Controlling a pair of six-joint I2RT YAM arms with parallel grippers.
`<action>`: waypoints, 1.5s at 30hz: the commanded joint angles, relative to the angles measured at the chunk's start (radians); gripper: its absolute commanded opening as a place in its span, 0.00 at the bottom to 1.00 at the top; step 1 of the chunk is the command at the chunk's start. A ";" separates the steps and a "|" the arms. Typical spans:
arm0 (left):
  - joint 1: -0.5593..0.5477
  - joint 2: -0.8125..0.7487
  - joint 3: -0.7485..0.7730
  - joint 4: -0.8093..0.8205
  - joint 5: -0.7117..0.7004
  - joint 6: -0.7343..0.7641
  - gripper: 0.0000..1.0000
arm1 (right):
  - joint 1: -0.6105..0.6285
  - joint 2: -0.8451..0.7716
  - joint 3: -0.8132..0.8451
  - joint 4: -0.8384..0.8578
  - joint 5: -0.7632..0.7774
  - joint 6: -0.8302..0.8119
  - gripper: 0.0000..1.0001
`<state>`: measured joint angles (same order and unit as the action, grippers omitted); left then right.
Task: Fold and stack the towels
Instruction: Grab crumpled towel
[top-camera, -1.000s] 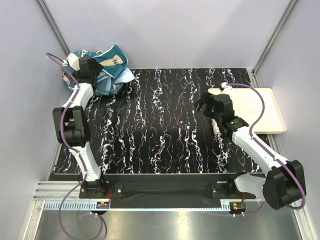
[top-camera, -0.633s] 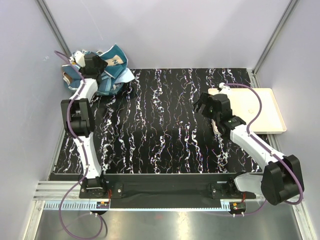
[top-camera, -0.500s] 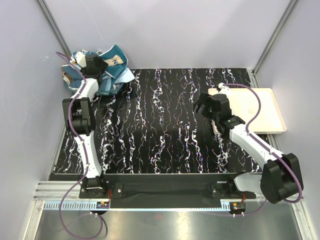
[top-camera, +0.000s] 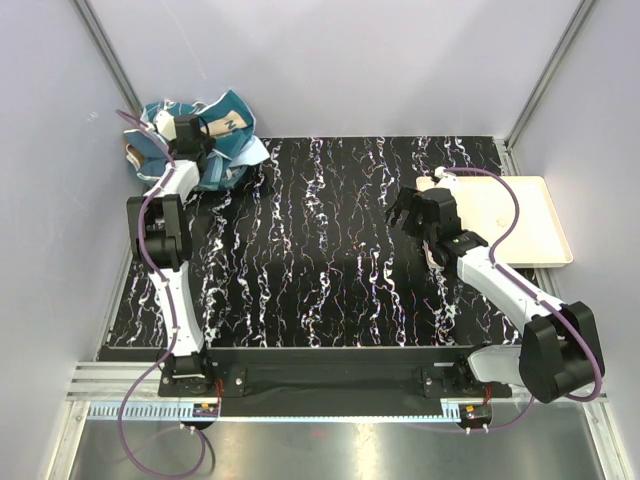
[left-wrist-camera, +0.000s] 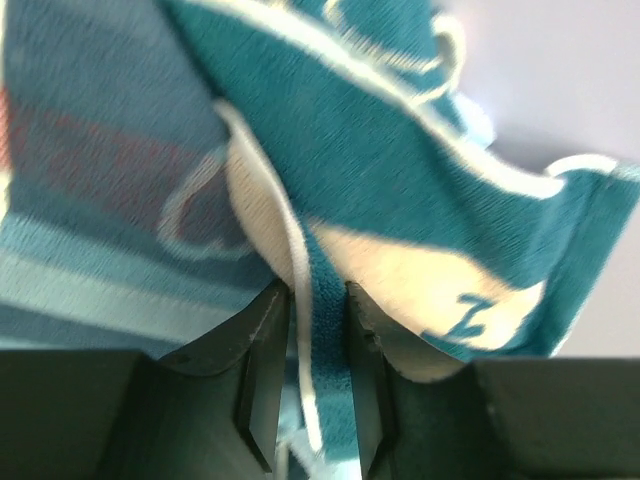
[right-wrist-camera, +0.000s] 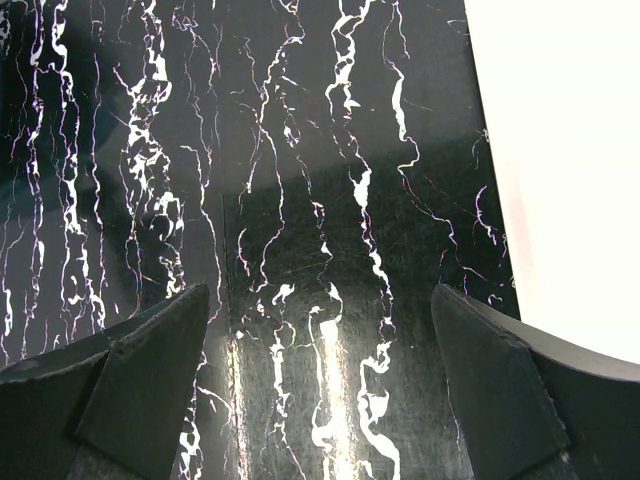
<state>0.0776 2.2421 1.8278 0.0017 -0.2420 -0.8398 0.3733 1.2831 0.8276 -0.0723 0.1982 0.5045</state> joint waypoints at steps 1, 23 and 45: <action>-0.002 -0.108 -0.048 0.067 0.012 -0.010 0.32 | 0.007 -0.007 0.021 0.031 0.020 -0.012 1.00; -0.107 -0.372 -0.225 0.327 0.063 0.130 0.00 | 0.007 -0.014 0.011 0.045 -0.003 -0.017 1.00; -0.378 -0.690 -0.147 0.259 0.086 0.300 0.00 | 0.007 -0.070 0.002 0.048 -0.020 -0.034 1.00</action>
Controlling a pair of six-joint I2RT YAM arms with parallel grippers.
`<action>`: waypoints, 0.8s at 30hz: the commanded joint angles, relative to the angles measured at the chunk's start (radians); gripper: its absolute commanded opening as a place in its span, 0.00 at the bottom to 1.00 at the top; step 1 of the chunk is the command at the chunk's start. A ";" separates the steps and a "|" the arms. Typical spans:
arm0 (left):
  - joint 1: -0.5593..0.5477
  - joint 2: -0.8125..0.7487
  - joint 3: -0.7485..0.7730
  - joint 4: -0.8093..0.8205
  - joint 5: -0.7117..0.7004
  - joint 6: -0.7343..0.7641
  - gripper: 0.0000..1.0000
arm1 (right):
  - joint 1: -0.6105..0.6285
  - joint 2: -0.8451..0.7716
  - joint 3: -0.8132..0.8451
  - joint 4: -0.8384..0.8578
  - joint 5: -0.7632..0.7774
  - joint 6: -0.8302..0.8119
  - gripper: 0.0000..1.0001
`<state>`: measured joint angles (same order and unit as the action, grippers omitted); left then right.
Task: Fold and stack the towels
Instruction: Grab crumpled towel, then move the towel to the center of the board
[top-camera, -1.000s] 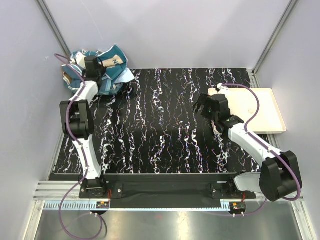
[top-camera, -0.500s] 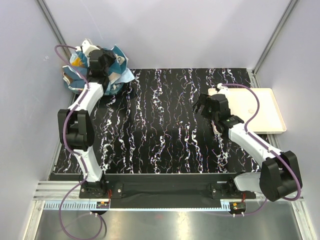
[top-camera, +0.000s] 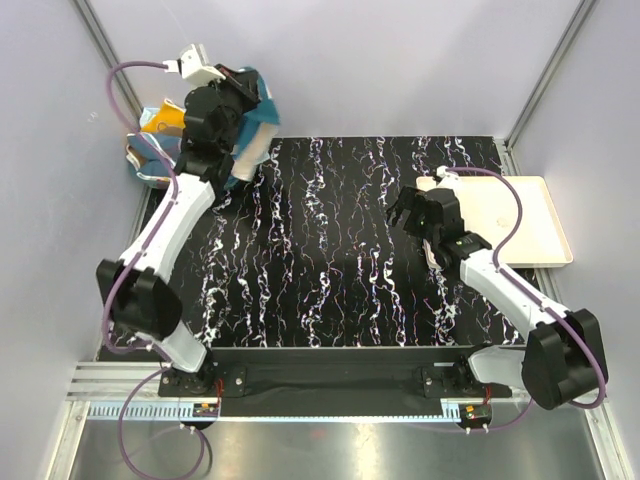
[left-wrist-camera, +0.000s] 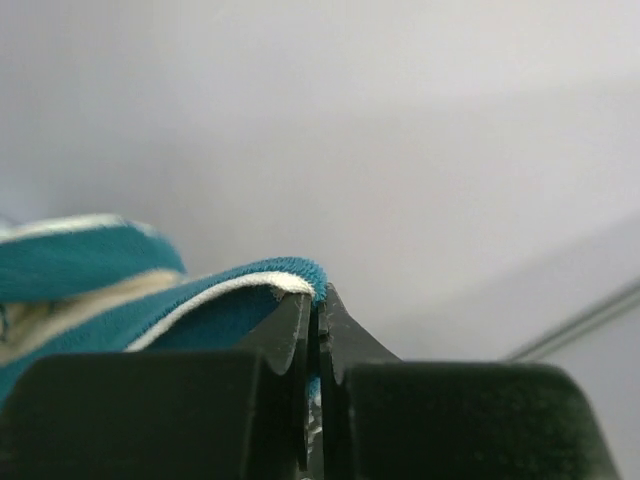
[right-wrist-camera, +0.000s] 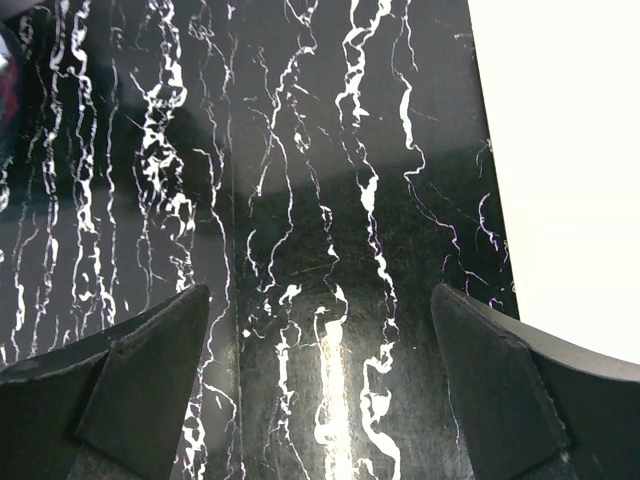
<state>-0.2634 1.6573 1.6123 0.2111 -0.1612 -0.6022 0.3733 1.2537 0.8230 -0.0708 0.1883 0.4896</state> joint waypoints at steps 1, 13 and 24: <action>-0.065 -0.135 0.069 0.044 0.006 0.070 0.00 | 0.007 -0.052 0.007 0.046 -0.015 -0.019 1.00; -0.243 -0.294 -0.095 -0.035 -0.027 0.036 0.00 | 0.007 -0.192 -0.031 0.025 -0.027 -0.008 1.00; -0.277 -0.312 -0.759 -0.012 -0.072 -0.284 0.00 | 0.022 -0.153 -0.240 0.173 -0.310 0.150 0.92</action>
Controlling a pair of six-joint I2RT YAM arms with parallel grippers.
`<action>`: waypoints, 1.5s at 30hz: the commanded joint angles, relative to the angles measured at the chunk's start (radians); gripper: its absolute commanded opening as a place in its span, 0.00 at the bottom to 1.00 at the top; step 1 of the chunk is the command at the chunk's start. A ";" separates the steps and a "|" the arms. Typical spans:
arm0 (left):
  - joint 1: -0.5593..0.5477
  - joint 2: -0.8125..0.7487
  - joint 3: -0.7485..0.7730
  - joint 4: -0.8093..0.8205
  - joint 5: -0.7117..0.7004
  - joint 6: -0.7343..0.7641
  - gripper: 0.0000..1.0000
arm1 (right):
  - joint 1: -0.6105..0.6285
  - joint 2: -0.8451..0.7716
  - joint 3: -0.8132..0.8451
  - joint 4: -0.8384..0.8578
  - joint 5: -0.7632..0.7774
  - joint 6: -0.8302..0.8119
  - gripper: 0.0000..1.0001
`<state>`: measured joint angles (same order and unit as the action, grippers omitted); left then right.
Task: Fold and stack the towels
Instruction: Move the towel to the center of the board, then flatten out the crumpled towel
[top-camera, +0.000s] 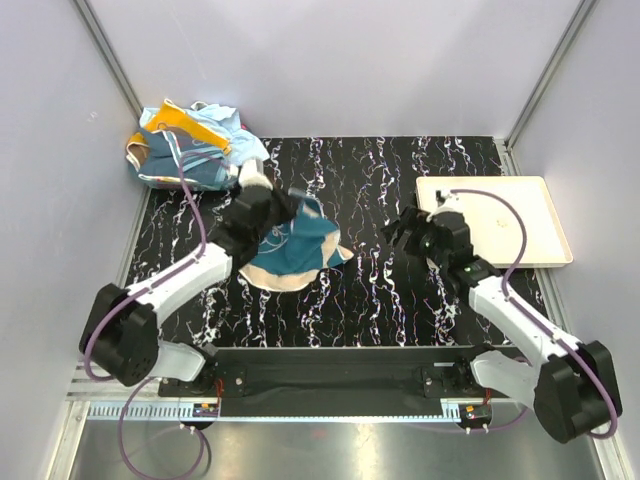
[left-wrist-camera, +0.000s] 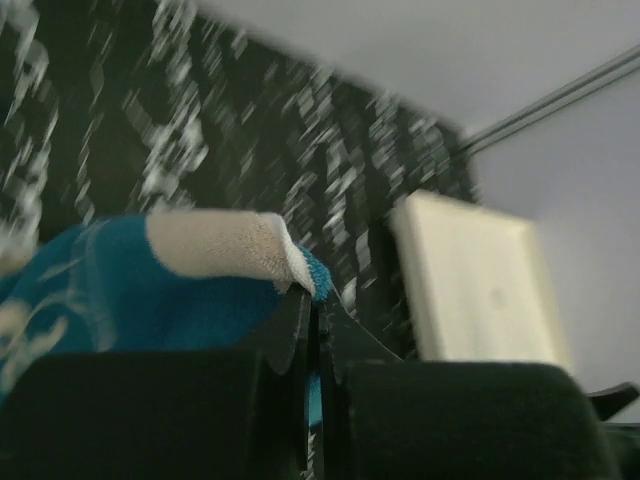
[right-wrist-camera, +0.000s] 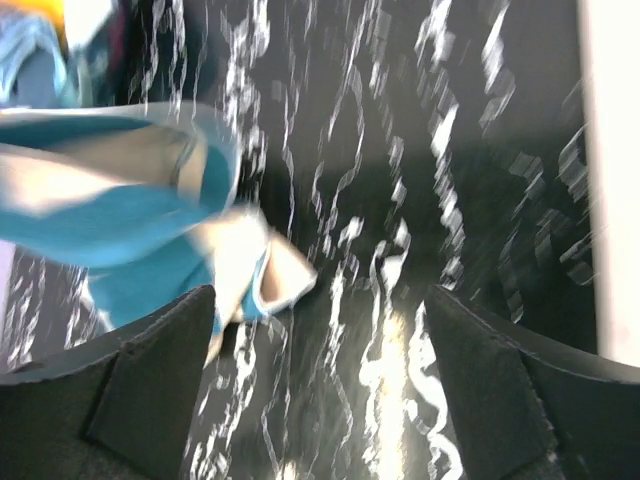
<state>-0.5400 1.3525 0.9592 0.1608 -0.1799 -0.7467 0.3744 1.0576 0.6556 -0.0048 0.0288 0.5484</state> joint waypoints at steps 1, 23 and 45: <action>0.002 -0.010 -0.140 0.031 -0.064 -0.161 0.00 | 0.032 0.067 -0.086 0.129 -0.167 0.102 0.90; 0.023 -0.598 -0.266 -0.692 -0.471 -0.292 0.00 | 0.348 0.478 0.127 0.302 -0.090 0.134 0.72; 0.064 -0.638 -0.148 -0.655 -0.333 -0.057 0.00 | 0.413 0.571 0.263 0.293 0.032 0.136 0.02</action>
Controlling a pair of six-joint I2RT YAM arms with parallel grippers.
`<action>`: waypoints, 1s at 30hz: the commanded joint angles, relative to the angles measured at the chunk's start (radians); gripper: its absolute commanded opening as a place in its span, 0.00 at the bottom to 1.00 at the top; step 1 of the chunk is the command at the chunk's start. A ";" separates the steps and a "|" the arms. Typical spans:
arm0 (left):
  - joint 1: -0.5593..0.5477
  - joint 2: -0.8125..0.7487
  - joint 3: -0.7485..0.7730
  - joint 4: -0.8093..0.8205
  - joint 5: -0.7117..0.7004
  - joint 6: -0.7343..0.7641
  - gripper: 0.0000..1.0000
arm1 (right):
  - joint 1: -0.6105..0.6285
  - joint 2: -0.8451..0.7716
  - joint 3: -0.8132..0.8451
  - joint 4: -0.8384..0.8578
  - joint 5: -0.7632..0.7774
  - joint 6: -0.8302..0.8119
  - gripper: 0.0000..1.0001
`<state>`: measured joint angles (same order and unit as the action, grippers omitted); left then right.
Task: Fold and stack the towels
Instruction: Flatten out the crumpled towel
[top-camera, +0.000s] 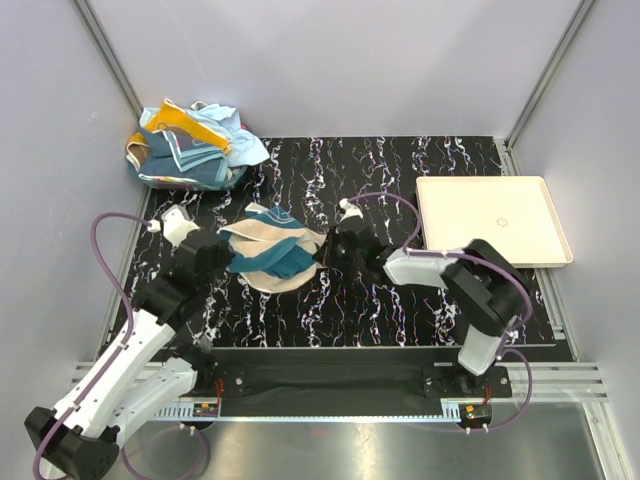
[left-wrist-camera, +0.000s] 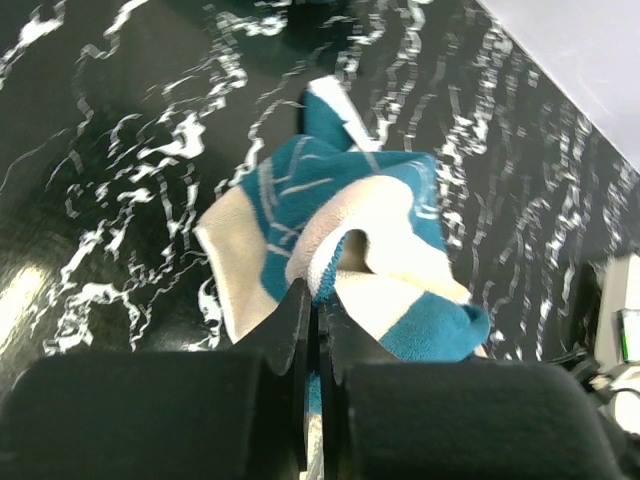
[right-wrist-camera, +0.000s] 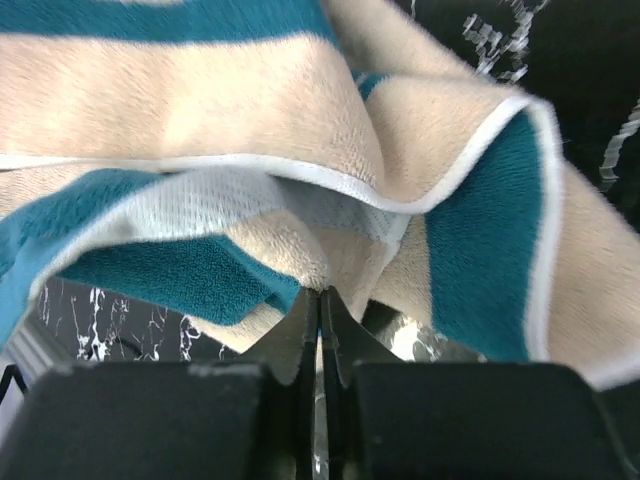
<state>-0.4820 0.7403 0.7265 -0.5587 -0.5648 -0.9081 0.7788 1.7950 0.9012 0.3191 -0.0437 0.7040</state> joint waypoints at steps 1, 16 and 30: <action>0.006 -0.028 0.099 0.068 0.098 0.121 0.00 | 0.008 -0.202 0.025 -0.061 0.119 -0.047 0.00; 0.005 -0.027 0.562 0.118 0.537 0.383 0.00 | 0.008 -0.585 0.540 -0.632 0.295 -0.453 0.00; 0.005 0.171 0.973 0.267 0.760 0.287 0.00 | 0.008 -0.576 1.089 -0.854 0.300 -0.658 0.00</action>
<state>-0.4805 0.8906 1.6348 -0.3695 0.1204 -0.5961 0.7799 1.2324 1.8980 -0.4820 0.2283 0.1143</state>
